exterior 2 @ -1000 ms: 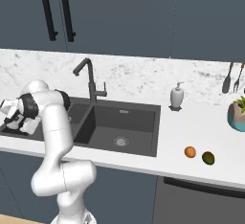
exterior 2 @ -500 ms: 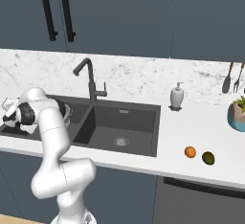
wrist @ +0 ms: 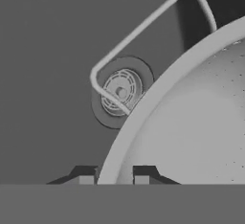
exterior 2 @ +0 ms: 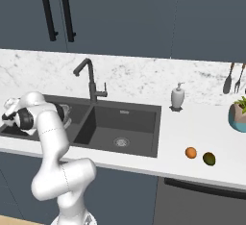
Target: Put the colander in the sink, put the mango, tangerine in the colander, and turn on the sink faucet and pour water over the colander.
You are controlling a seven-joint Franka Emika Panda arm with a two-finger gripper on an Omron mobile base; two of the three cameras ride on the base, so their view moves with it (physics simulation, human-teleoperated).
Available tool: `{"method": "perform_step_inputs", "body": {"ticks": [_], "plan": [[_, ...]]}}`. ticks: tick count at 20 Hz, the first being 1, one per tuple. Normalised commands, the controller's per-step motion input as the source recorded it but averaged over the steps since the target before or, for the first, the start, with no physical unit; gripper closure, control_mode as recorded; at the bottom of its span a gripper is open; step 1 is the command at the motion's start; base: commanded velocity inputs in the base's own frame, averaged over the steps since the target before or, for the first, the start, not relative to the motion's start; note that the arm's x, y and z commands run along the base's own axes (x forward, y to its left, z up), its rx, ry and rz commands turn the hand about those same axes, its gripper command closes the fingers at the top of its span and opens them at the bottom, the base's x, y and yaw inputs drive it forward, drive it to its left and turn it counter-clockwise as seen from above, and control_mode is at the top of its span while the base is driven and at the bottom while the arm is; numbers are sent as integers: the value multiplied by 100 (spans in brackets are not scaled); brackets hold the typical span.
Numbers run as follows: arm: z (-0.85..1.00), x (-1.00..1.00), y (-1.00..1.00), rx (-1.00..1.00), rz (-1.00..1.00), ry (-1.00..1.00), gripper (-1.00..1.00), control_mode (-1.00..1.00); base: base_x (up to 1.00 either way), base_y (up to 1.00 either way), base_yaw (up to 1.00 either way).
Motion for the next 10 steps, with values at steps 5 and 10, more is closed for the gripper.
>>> {"method": "perform_step_inputs", "body": {"ticks": [5, 10], "plan": [[0, -24, -48, 0, -17, 7, 100, -100, 0, 0, 0], [0, -39, -36, 0, -14, 6, 100, -100, 0, 0, 0]]}}
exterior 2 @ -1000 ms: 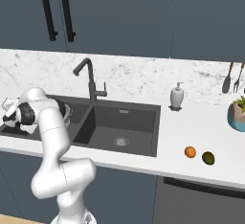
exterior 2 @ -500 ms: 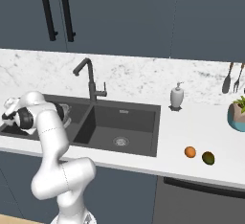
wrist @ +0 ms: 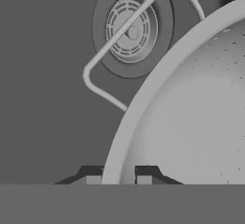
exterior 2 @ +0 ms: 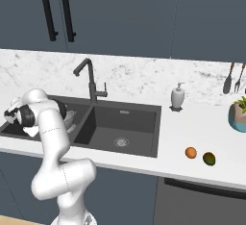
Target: Put the colander in the sink, put the mango, tangerine in the colander, and turn on the sink faucet and pour water over the colander.
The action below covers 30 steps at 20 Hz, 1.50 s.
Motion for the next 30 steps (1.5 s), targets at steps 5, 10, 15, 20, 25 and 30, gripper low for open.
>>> {"method": "perform_step_inputs", "body": {"ticks": [5, 10, 15, 20, 25, 30], "plan": [[0, -30, -21, 0, -11, 1, 100, -100, 0, 0, 0], [0, -7, -1, 7, -2, 0, 100, -100, 0, 0, 0], [0, 0, 0, 12, 0, 0, 100, -100, 0, 0, 0], [0, 0, 0, 16, 0, 0, 100, -100, 0, 0, 0], [0, 0, 4, 18, 2, 0, 100, -100, 0, 0, 0], [0, 0, 1, 13, 1, 0, 100, -100, 0, 0, 0]]}}
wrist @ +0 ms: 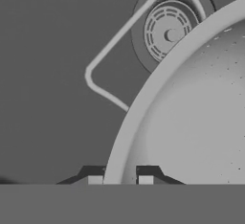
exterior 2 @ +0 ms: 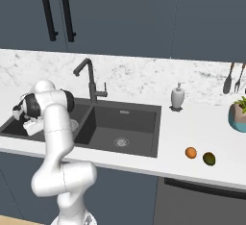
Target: Put the colander in the sink, put the mango, tangerine in the colander, and turn on the sink faucet and pour water over the colander.
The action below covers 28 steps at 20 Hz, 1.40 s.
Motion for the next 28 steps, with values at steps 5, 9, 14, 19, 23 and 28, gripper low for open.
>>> {"method": "perform_step_inputs", "body": {"ticks": [5, 9, 14, 19, 23, 28], "plan": [[0, 0, 0, 4, 0, -3, -100, -100, 0, 0, 0], [0, 0, 0, 2, 0, -4, -100, -100, 0, 0, 0], [1, 0, 0, 4, 0, -7, -100, -100, 0, 0, 0], [65, -15, 0, 13, 0, -11, -100, -100, 0, 0, 0], [100, -47, 0, 24, 0, -14, -100, -100, 0, 0, 0], [100, -65, -5, 20, 0, -12, -100, -100, 0, 0, 0]]}}
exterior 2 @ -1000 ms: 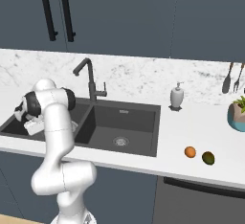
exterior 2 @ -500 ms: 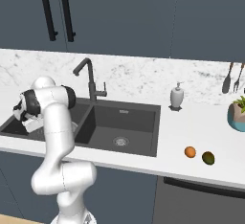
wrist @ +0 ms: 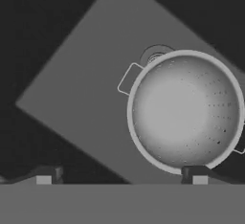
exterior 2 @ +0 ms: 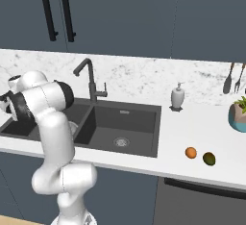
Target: Put the colander in the sink, put the mango, tangerine in the colander, and turn on the sink faucet and pour water over the colander.
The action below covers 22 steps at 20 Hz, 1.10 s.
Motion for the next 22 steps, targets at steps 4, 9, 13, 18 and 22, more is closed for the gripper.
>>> {"method": "perform_step_inputs", "body": {"ticks": [4, 9, 13, 18, 22], "plan": [[90, -77, -53, 7, -11, -12, -100, -100, 0, 0, 0], [63, -47, -91, 0, -27, -8, -100, -100, 0, 0, 0], [38, -16, -100, 0, -35, 0, -100, -100, 0, 0, 0], [22, -5, -100, 0, -33, 0, -100, -100, 0, 0, 0], [4, 0, -100, -6, -24, 0, -100, -100, 0, 0, 0]]}}
